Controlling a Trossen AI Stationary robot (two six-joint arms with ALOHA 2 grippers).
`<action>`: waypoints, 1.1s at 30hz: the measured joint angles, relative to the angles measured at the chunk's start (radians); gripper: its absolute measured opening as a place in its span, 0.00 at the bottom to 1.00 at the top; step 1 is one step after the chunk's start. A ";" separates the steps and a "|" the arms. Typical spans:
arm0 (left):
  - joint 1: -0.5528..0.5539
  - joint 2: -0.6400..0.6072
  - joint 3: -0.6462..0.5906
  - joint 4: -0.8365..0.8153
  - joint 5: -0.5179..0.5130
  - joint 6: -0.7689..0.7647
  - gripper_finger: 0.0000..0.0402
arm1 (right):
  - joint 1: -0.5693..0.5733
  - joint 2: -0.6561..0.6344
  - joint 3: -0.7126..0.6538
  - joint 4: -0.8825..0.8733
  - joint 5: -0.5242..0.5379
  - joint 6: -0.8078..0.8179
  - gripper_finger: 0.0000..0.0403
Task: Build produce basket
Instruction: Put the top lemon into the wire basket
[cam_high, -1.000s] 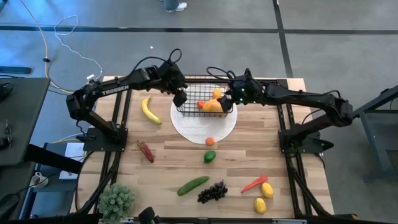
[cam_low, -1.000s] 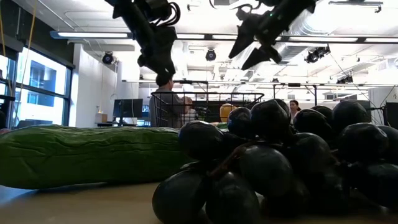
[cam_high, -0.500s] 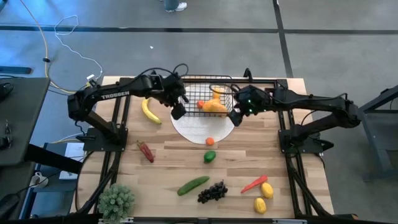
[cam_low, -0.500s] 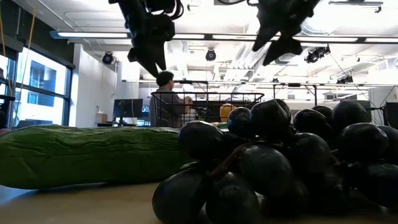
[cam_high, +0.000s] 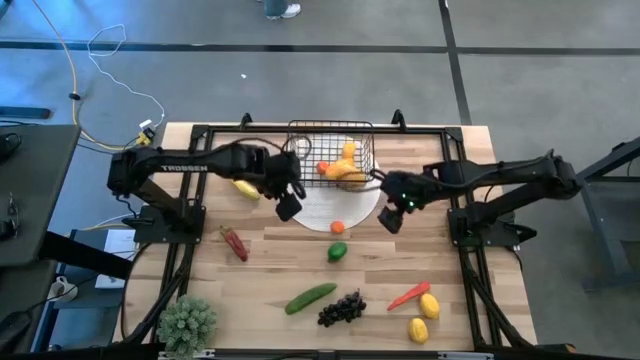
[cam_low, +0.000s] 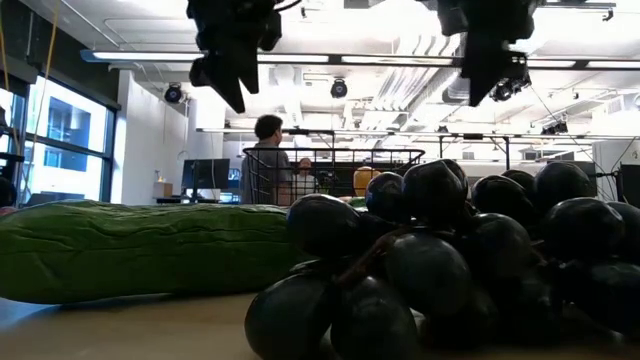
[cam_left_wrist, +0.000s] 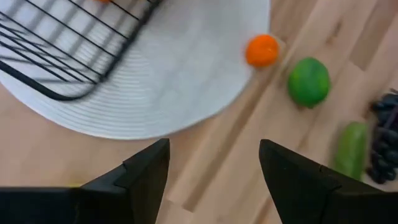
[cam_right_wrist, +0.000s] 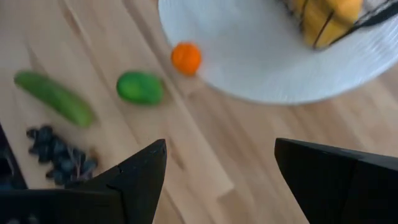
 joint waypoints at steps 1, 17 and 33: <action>-0.018 0.000 0.000 0.000 0.000 -0.020 0.59 | 0.019 0.000 0.000 -0.014 0.000 0.012 0.69; -0.274 0.000 0.000 0.000 0.000 -0.316 0.59 | 0.258 0.000 0.000 -0.085 -0.013 0.143 0.69; -0.431 0.000 0.001 0.001 -0.052 -0.413 0.59 | 0.477 0.004 -0.129 -0.075 -0.118 0.463 0.69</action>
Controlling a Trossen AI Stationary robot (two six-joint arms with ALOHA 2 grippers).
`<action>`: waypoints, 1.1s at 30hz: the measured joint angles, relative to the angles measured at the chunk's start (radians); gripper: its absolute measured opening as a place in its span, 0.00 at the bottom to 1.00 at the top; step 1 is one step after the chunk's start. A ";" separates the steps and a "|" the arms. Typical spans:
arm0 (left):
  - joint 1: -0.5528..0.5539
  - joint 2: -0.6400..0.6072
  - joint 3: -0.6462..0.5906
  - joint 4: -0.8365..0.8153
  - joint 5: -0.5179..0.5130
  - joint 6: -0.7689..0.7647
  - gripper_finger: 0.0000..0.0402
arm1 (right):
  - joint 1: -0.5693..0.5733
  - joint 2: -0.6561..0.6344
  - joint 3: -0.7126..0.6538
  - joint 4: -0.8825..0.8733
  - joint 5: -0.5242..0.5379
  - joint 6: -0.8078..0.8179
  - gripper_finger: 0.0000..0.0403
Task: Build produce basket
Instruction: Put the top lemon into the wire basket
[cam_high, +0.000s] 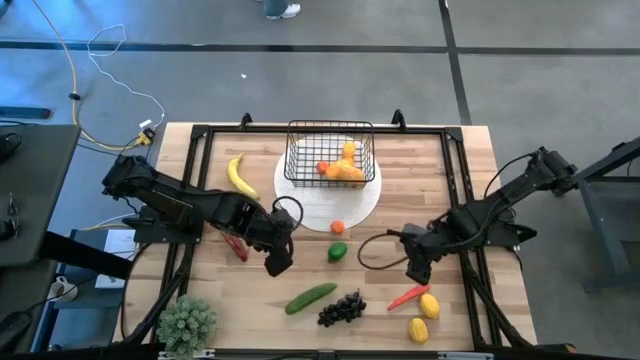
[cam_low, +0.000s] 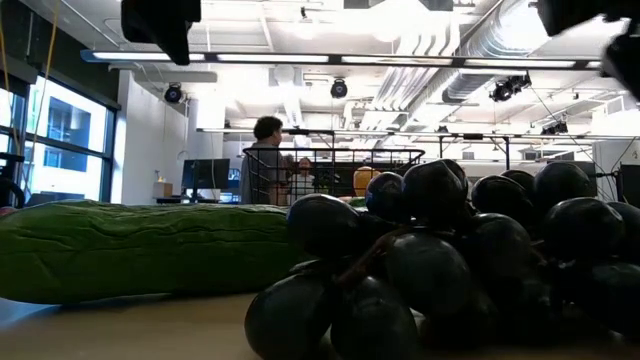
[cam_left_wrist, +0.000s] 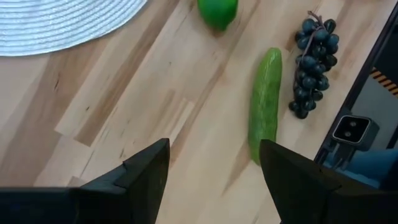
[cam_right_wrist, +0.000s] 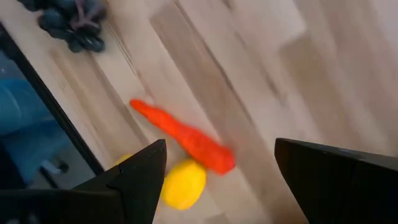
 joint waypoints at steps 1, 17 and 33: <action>-0.005 0.000 0.000 0.000 -0.001 -0.006 0.59 | 0.016 0.000 -0.008 0.003 -0.007 0.049 0.69; -0.021 0.000 0.000 0.000 -0.012 -0.009 0.59 | 0.259 0.052 -0.027 0.030 0.065 0.669 0.69; -0.020 0.000 0.000 0.000 -0.004 -0.009 0.59 | 0.403 0.283 -0.027 0.198 0.021 0.891 0.69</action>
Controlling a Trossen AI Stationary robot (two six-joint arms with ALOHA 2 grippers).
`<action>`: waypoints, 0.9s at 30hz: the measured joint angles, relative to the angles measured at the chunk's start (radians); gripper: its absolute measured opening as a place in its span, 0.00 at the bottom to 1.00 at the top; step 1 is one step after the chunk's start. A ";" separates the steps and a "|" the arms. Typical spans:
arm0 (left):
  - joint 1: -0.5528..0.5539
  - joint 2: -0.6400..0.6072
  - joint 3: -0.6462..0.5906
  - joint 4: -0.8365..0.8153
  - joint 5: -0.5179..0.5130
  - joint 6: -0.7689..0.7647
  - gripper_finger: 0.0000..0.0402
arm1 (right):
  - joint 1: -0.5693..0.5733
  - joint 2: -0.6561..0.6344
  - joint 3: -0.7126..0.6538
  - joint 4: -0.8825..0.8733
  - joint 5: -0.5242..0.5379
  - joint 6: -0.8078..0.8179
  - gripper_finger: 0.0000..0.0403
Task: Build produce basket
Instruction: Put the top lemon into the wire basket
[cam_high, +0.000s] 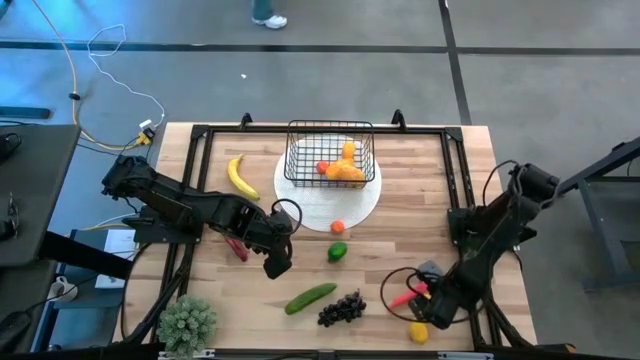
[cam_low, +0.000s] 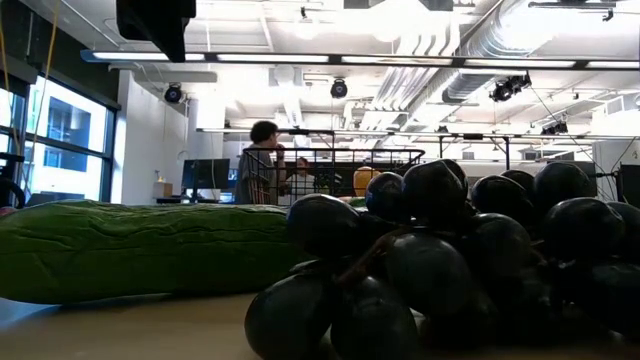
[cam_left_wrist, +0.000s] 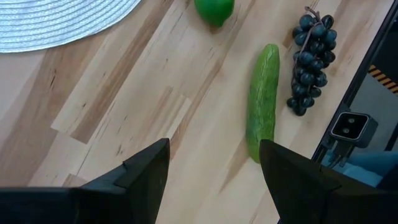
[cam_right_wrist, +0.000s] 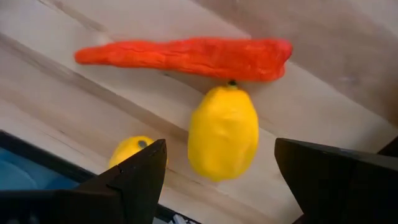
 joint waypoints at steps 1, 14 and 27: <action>0.000 0.000 0.000 0.000 0.000 0.000 0.59 | 0.006 0.014 0.000 0.005 -0.003 0.012 0.69; 0.000 0.000 0.000 0.000 0.000 0.000 0.59 | 0.043 0.137 0.000 0.032 -0.036 0.079 0.62; 0.004 0.000 0.000 0.000 0.001 0.019 0.59 | 0.043 0.084 0.017 0.017 -0.010 0.076 0.29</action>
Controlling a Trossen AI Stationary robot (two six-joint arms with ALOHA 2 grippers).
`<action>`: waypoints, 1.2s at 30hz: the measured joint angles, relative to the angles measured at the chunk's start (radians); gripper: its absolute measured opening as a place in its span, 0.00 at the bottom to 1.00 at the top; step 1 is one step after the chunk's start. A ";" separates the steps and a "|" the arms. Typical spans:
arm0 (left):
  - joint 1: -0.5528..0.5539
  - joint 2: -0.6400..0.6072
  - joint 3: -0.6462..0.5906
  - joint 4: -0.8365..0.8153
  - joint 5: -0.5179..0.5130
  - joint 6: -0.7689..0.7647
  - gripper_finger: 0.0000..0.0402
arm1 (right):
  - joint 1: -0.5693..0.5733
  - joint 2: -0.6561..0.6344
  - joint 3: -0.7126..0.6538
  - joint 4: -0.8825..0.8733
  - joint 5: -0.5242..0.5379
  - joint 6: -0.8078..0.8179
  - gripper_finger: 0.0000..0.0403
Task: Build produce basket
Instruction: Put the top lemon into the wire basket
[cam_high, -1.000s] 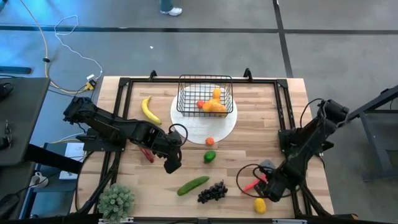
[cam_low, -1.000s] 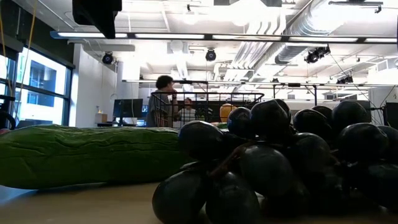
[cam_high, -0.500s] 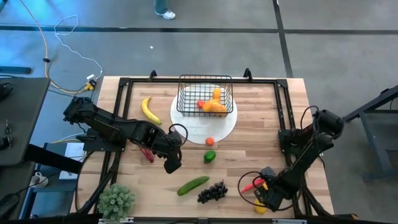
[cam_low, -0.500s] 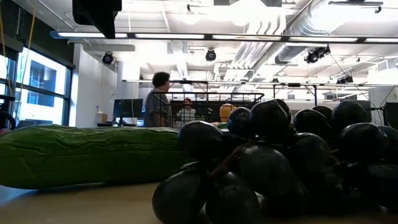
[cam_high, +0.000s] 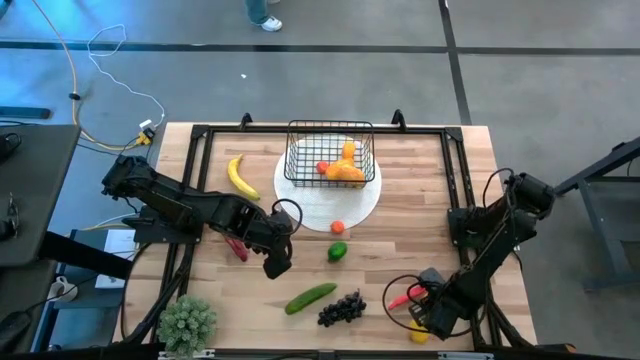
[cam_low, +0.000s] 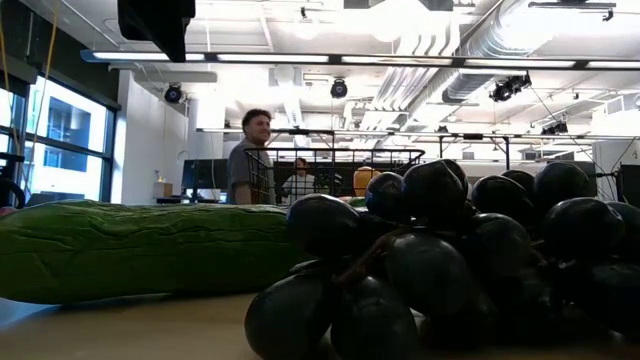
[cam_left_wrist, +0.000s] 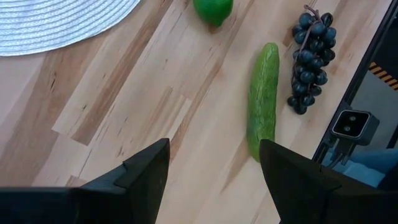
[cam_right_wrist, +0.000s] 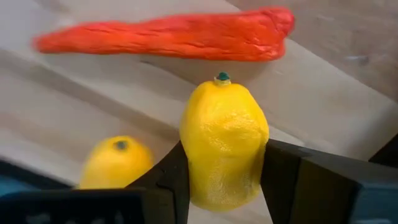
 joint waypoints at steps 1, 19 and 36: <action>0.003 0.000 0.000 0.000 0.000 0.000 0.59 | -0.001 -0.014 0.004 -0.010 0.012 0.001 0.29; 0.106 0.000 0.000 0.000 -0.056 0.097 0.59 | -0.249 -0.321 0.034 -0.125 0.358 -0.347 0.29; 0.287 0.000 0.000 0.000 -0.104 0.229 0.59 | -0.791 -0.513 0.034 0.018 0.478 -1.084 0.29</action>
